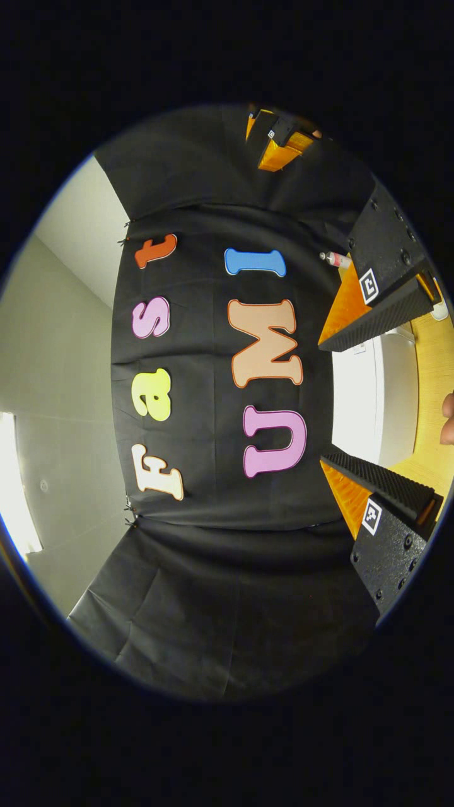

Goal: Open the microwave oven with the left hand, put the food in, and close the microwave oven.

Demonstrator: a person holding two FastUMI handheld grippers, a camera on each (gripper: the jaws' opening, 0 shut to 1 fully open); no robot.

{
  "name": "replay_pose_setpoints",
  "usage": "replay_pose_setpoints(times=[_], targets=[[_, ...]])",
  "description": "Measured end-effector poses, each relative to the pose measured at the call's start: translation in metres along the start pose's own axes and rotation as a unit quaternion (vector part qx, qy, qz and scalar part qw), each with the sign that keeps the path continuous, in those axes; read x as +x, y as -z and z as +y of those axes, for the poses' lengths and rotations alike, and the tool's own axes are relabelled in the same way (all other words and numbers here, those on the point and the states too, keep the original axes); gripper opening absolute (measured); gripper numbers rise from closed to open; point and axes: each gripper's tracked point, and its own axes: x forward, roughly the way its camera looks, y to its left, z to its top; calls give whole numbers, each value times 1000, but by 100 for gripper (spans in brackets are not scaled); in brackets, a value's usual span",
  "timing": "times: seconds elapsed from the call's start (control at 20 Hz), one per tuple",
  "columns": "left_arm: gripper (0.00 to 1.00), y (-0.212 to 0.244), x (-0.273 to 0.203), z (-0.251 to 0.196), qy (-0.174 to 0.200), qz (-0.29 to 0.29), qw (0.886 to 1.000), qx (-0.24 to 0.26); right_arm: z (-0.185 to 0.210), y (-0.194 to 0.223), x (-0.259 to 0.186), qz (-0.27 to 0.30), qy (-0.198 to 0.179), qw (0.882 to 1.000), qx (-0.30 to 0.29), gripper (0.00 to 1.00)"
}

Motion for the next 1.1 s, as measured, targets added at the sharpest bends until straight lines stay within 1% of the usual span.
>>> replay_pose_setpoints(times=[0.15, 0.3, 0.35, 0.45, 0.5, 0.55, 0.65, 0.7, 0.8, 0.85, 0.95, 1.1], targets=[[95, 1, 1, -8, 10, 1, 1000, -3, -5, -3, -3, -5, 4, 1000, -7, 96], [97, 4, 5, -13, 14, 1, 1000, -2, -10, -5, -4, -9, 4, 1000, -21, 96], [96, 8, 8, -16, 17, 4, 1000, -6, -12, -5, -5, -8, 4, 1000, -20, 96], [96, 21, 14, -28, 27, 1, 999, -24, -16, -6, -4, -10, 8, 1000, -24, 96], [98, 35, 20, -32, 31, 5, 999, -31, -20, -6, -3, -11, 11, 999, -29, 96], [96, 49, 26, -37, 35, 10, 999, -35, -23, -6, -6, -11, 11, 999, -33, 96], [96, 87, 36, -49, 45, 28, 998, -32, -29, -9, -10, -13, 15, 999, -42, 96], [97, 103, 41, -57, 52, 18, 998, -20, -32, -10, -11, -15, 18, 999, -45, 96], [97, 146, 55, -74, 67, 26, 997, 17, -40, -11, -15, -15, 23, 998, -49, 96], [96, 173, 60, -90, 81, 43, 995, 29, -43, -9, -17, -11, 24, 998, -54, 96], [96, 218, 61, -115, 104, 73, 991, 34, -51, -8, -20, -8, 28, 997, -70, 96], [98, 270, 69, -141, 122, 119, 984, 45, -63, -9, -25, -2, 38, 995, -88, 96]])
